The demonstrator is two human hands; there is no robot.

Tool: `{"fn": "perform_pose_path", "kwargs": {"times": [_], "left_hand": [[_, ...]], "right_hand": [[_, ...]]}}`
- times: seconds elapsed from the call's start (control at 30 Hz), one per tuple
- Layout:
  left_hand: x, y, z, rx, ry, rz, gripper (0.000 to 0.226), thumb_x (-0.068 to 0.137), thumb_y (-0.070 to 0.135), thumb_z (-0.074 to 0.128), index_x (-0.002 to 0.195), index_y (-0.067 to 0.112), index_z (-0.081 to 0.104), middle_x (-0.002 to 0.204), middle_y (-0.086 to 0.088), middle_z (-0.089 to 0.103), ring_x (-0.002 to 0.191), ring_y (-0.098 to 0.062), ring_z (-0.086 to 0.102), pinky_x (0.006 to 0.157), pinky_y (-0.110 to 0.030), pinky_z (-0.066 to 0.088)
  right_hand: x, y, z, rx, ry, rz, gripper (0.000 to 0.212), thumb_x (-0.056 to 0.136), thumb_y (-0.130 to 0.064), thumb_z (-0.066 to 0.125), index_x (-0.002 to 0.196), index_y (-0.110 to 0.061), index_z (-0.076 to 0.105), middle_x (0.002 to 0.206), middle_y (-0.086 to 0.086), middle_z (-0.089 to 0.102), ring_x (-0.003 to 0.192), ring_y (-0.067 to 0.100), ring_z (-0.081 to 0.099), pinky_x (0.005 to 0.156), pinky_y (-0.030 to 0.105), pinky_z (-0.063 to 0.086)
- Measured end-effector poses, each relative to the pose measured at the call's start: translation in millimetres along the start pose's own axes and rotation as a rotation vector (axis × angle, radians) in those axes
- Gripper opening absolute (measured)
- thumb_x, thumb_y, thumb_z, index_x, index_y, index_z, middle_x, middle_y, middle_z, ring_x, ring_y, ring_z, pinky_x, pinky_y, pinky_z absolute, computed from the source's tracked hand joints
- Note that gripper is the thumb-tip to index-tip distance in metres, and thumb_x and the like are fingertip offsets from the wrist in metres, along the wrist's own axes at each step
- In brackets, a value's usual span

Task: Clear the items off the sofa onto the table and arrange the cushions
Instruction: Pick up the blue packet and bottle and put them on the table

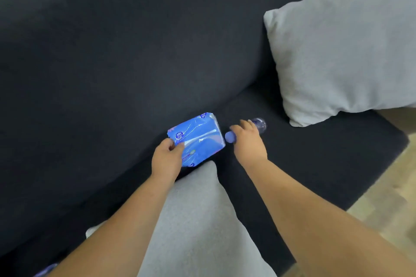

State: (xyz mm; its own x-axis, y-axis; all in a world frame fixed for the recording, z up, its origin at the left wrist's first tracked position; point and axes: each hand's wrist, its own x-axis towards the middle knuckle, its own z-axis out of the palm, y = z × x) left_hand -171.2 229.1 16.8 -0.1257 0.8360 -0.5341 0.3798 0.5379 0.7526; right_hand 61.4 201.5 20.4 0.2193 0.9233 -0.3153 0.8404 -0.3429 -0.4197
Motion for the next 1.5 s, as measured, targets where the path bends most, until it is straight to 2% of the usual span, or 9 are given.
{"fn": "perform_pose_path", "kwargs": {"times": [0.1,0.23,0.33,0.4,0.8,1.0,1.23,1.4,1.5], "left_hand": [[-13.8,1.0,9.6,0.028,-0.025,0.007,0.045,0.073,0.045,0.063,0.096,0.007,0.058,0.085,-0.003,0.068,0.076,-0.024,0.066,0.084,-0.060,0.058],[-49.4,13.0,30.2,0.103,-0.056,0.041,0.043,0.075,0.040,0.061,0.097,0.003,0.058,0.084,-0.012,0.068,0.073,-0.023,0.062,0.071,-0.044,0.056],[-73.7,28.5,54.1,0.135,-0.098,0.091,0.038,0.080,0.033,0.060,0.094,-0.002,0.055,0.079,-0.006,0.060,0.071,-0.019,0.054,0.065,-0.037,0.043],[-91.9,42.5,75.8,0.161,-0.133,0.116,0.034,0.083,0.031,0.059,0.092,-0.001,0.055,0.079,-0.015,0.063,0.070,-0.019,0.054,0.063,-0.037,0.042],[-292.6,88.2,266.7,0.313,-0.636,0.307,0.045,0.071,0.055,0.068,0.088,0.013,0.064,0.102,-0.020,0.071,0.096,-0.044,0.070,0.089,-0.063,0.056],[-402.9,70.7,347.1,0.414,-0.826,0.377,0.035,0.081,0.044,0.072,0.089,0.011,0.064,0.097,-0.019,0.071,0.070,-0.022,0.061,0.067,-0.040,0.050],[-535.1,7.3,409.3,0.564,-1.028,0.376,0.036,0.086,0.032,0.075,0.073,0.012,0.048,0.073,-0.014,0.063,0.062,-0.021,0.051,0.060,-0.031,0.037],[-606.9,-69.3,436.0,0.725,-1.180,0.394,0.034,0.073,0.041,0.072,0.066,0.021,0.046,0.070,-0.005,0.054,0.063,-0.018,0.046,0.059,-0.030,0.035],[-642.6,-128.4,451.0,0.905,-1.243,0.374,0.036,0.083,0.028,0.073,0.062,0.022,0.044,0.059,0.003,0.045,0.056,-0.016,0.038,0.053,-0.030,0.031]], "right_hand": [[-13.3,16.1,2.6,0.085,-0.164,-0.020,0.063,0.090,-0.005,0.061,0.148,-0.017,0.042,0.162,0.010,0.026,0.149,0.028,0.024,0.114,0.041,0.036],[-47.3,23.0,-0.7,0.725,0.081,0.276,0.039,0.093,-0.009,0.048,0.127,-0.022,0.063,0.127,0.006,0.065,0.114,0.024,0.062,0.094,0.032,0.049],[-76.0,31.7,-15.8,0.979,0.180,0.288,0.025,0.098,-0.029,0.045,0.094,-0.028,0.070,0.095,-0.009,0.070,0.089,0.012,0.066,0.083,0.033,0.052],[-98.6,42.7,-34.8,1.071,0.224,0.301,0.018,0.097,-0.033,0.051,0.099,-0.027,0.068,0.097,-0.012,0.071,0.091,0.005,0.067,0.082,0.028,0.053],[-283.0,229.8,-140.7,1.129,0.772,0.642,0.016,0.091,-0.020,0.062,0.107,-0.021,0.067,0.099,-0.016,0.070,0.093,-0.004,0.065,0.080,0.018,0.051],[-392.6,310.6,-158.1,1.159,0.892,0.776,0.015,0.092,-0.023,0.058,0.100,-0.035,0.063,0.098,-0.020,0.069,0.092,-0.004,0.065,0.078,0.020,0.051],[-548.3,381.1,-131.0,1.130,1.049,0.998,0.015,0.090,-0.026,0.059,0.102,-0.032,0.065,0.102,-0.012,0.073,0.096,0.006,0.069,0.083,0.030,0.055],[-650.2,410.0,-83.1,1.112,1.065,1.262,0.010,0.092,-0.015,0.060,0.093,-0.023,0.065,0.089,-0.011,0.070,0.085,0.008,0.067,0.065,0.012,0.047],[-706.2,428.5,-40.8,1.081,1.030,1.441,0.012,0.089,-0.017,0.058,0.091,-0.022,0.069,0.087,-0.005,0.072,0.084,0.018,0.067,0.065,0.027,0.044]]}}
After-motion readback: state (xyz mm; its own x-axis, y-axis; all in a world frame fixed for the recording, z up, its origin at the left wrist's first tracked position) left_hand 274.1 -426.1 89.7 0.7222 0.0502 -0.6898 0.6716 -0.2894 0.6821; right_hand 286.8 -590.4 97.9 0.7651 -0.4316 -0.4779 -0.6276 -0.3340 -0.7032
